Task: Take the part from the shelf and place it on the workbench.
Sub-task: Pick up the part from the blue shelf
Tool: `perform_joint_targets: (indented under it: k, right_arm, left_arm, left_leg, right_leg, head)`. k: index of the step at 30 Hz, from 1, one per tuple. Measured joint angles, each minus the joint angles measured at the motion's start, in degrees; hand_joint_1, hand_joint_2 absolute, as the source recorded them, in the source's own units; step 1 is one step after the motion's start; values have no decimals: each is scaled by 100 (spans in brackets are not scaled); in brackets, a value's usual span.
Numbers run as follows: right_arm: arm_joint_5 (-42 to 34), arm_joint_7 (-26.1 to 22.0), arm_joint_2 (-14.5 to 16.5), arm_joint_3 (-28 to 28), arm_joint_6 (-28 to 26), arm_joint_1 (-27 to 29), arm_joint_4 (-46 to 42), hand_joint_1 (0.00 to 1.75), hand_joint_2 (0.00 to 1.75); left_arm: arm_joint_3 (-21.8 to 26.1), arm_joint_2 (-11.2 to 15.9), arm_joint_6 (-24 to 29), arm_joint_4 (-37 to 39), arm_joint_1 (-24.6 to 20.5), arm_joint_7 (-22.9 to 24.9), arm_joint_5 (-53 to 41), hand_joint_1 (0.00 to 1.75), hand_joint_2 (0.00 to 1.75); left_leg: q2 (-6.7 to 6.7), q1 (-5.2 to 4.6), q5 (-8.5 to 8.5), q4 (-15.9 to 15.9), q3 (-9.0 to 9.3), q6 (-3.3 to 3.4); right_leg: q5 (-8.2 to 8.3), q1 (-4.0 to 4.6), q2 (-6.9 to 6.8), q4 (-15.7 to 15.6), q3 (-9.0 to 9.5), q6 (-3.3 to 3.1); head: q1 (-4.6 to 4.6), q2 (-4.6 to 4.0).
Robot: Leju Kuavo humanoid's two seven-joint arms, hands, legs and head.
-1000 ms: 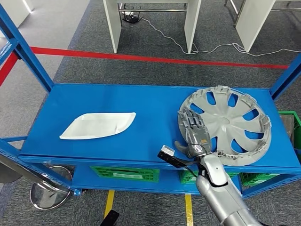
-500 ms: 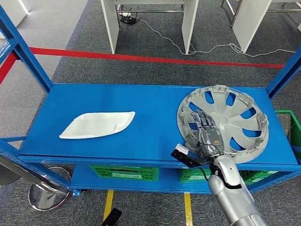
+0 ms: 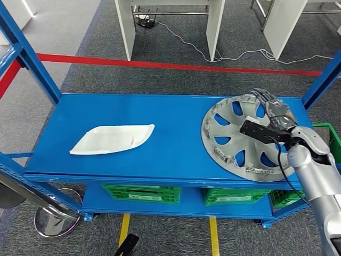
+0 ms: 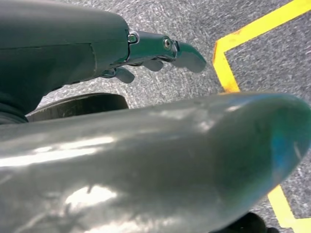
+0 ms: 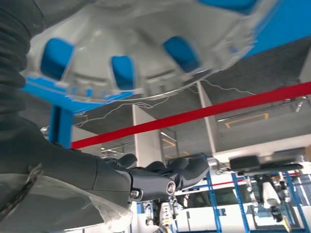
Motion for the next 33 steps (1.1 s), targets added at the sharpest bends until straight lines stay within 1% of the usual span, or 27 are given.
perform_joint_targets:
  k: [2, 3, 4, 6, 7, 8, 9, 11, 12, 13, 16, 17, 18, 19, 20, 21, 22, 23, 24, 25, 26, 27, 28, 29, 31, 32, 33]
  right_arm:
    - [-14, 10, -70, 33, 65, -74, 48, 0, 175]
    - [-42, 28, -102, 53, 131, -117, 66, 0, 175]
    - [-85, 57, -134, 77, 221, -169, 86, 0, 175]
    - [-191, 109, -222, 127, 417, -287, 155, 0, 175]
    - [-243, 125, -269, 162, 514, -354, 208, 0, 175]
    - [-289, 132, -324, 201, 611, -426, 272, 0, 175]
    - [-326, 145, -380, 244, 705, -504, 339, 0, 175]
    - [-372, 186, -491, 343, 881, -703, 496, 0, 175]
    - [-383, 204, -537, 403, 966, -822, 599, 0, 175]
    - [-394, 211, -577, 472, 1054, -947, 715, 0, 175]
    - [-476, 186, -668, 676, 1250, -1251, 1030, 0, 175]
    - [-536, 156, -687, 733, 1273, -1330, 1101, 0, 131]
    - [-637, 105, -703, 779, 1273, -1398, 1159, 0, 87]
    - [-783, 34, -713, 814, 1252, -1442, 1201, 0, 44]
    - [-954, -59, -718, 837, 1200, -1446, 1229, 0, 0]
    - [-1130, -155, -721, 850, 1117, -1403, 1241, 0, 0]
    - [-1264, -240, -720, 861, 1009, -1322, 1240, 0, 0]
    - [-1348, -309, -720, 873, 895, -1223, 1229, 0, 0]
    - [-1394, -361, -721, 886, 791, -1123, 1200, 0, 0]
    - [-1414, -396, -727, 896, 701, -1031, 1146, 0, 0]
    - [-1431, -420, -739, 902, 635, -951, 1070, 0, 0]
    - [-1450, -436, -751, 906, 585, -885, 983, 0, 0]
    - [-1472, -442, -770, 907, 551, -813, 886, 0, 0]
    - [-1506, -462, -798, 904, 533, -727, 784, 0, 0]
    - [-1667, -612, -872, 870, 525, -463, 510, 0, 0]
    - [-1794, -739, -922, 818, 525, -278, 325, 0, 0]
    - [-1930, -873, -964, 737, 523, -61, 108, 0, 0]
  left_arm:
    - [1, -3, -2, 0, -6, 2, 1, 0, 0]
    - [1, -4, -5, 0, -12, 1, 2, 0, 0]
    - [1, -5, -8, 0, -17, 1, 8, 0, 0]
    - [1, -6, -14, 0, -19, 1, 25, 0, 0]
    - [1, -6, -15, 0, -18, 1, 33, 0, 0]
    - [1, -6, -19, 0, -19, 1, 38, 0, 0]
    - [1, -6, -27, 0, -22, 2, 40, 0, 0]
    - [0, -5, -58, 0, -30, 7, 46, 0, 0]
    - [-1, -5, -74, 0, -35, 11, 52, 0, 0]
    - [-3, -5, -84, 0, -44, 16, 62, 0, 0]
    - [-5, -10, -89, 0, -72, 25, 99, 0, 0]
    - [-5, -17, -88, 0, -77, 25, 109, 0, 0]
    - [-5, -27, -87, 0, -83, 22, 118, 0, 0]
    - [-7, -37, -87, 0, -89, 19, 132, 0, 0]
    - [-8, -45, -87, 0, -93, 14, 145, 0, 0]
    - [-10, -51, -87, 0, -95, 10, 159, 0, 0]
    - [-13, -56, -87, 0, -94, 7, 172, 0, 0]
    - [-15, -60, -87, 0, -93, 3, 184, 0, 0]
    - [-15, -63, -87, 0, -91, -2, 197, 0, 0]
    - [-15, -67, -87, 0, -91, -10, 208, 0, 0]
    - [-15, -69, -87, 0, -91, -19, 217, 0, 0]
    - [-14, -67, -83, 0, -91, -27, 222, 0, 0]
    - [-14, -66, -80, 0, -90, -35, 227, 0, 0]
    - [-14, -63, -81, 0, -87, -41, 239, 0, 0]
    - [-14, -61, -99, 0, -78, -61, 280, 0, 0]
    - [-14, -59, -107, 0, -73, -75, 305, 0, 0]
    - [-14, -57, -111, 0, -71, -93, 324, 0, 0]
  left_leg:
    - [0, 5, -63, 76, -35, -53]
    - [1, 11, -170, 233, -99, -84]
    - [3, 19, -328, 506, -215, -116]
    - [4, 33, -658, 1254, -541, -152]
    - [4, 37, -730, 1530, -662, -152]
    - [4, 36, -699, 1620, -702, -138]
    - [4, 32, -563, 1486, -642, -111]
    - [1, 5, -172, 768, -314, -13]
    - [1, -11, -42, 419, -155, 33]
    - [2, -26, 11, 176, -48, 69]
    - [4, -27, -8, -15, 3, 102]
    - [5, -15, 14, -56, 10, 113]
    - [5, -1, 38, -98, 20, 127]
    - [7, 11, 60, -132, 29, 139]
    - [7, 10, 68, -138, 29, 147]
    - [7, 10, 70, -136, 26, 152]
    - [5, 13, 69, -133, 26, 152]
    - [3, 17, 68, -128, 26, 152]
    - [1, 24, 65, -119, 26, 148]
    - [-1, 34, 55, -103, 26, 134]
    - [-1, 37, 39, -79, 24, 110]
    - [-2, 30, 18, -43, 13, 78]
    - [-3, 17, 3, -15, -1, 46]
    - [-3, 3, -4, 8, -15, 20]
    - [-5, -2, -4, 28, -30, -15]
    - [-4, 6, -37, 61, -37, -36]
    - [-3, 13, -119, 156, -70, -61]
  right_leg:
    - [22, -12, -4, 5, -7, -67]
    - [33, -22, -6, -1, -5, -99]
    - [39, -29, -10, -5, -3, -123]
    - [39, -22, -15, -4, -5, -148]
    - [38, -16, -16, -4, -5, -150]
    - [38, -9, -16, -3, -5, -152]
    - [38, -2, -13, -3, -3, -152]
    - [38, 9, -9, -3, -1, -150]
    - [40, 17, -5, -1, -8, -143]
    - [47, 22, -2, 0, -24, -128]
    - [68, 21, -11, -11, -75, -49]
    - [36, 15, -16, 14, -103, -24]
    - [-50, 12, -17, 124, -165, 0]
    - [-184, 8, -15, 348, -278, 20]
    - [-344, 5, -14, 674, -433, 39]
    - [-497, 2, -13, 1053, -610, 59]
    - [-580, -4, -13, 1356, -759, 79]
    - [-571, -14, -14, 1496, -839, 98]
    - [-462, -27, -17, 1423, -819, 116]
    - [-271, -44, -22, 1133, -688, 134]
    - [-94, -63, -31, 745, -507, 159]
    - [23, -70, -34, 391, -318, 168]
    - [80, -74, -33, 151, -185, 151]
    - [73, -69, -29, 51, -124, 121]
    - [64, -60, -20, 55, -117, 27]
    - [67, -61, -23, 56, -116, -6]
    - [67, -63, -33, 55, -110, -42]
  head:
    - [-4, 0]
    - [-19, 0]
    - [-31, 0]
    - [-49, 0]
    - [-47, 0]
    - [-48, 0]
    - [-48, 0]
    - [-46, 0]
    - [-43, 0]
    - [-44, 0]
    - [-43, 0]
    - [-37, 0]
    - [-33, 0]
    - [-27, 0]
    - [-25, 0]
    - [-24, 0]
    - [-24, 0]
    - [-26, 0]
    - [-24, 0]
    - [-25, 0]
    - [-24, 0]
    - [-16, 0]
    - [-15, 0]
    - [-10, 0]
    - [-12, 0]
    - [-12, 0]
    - [-20, 0]
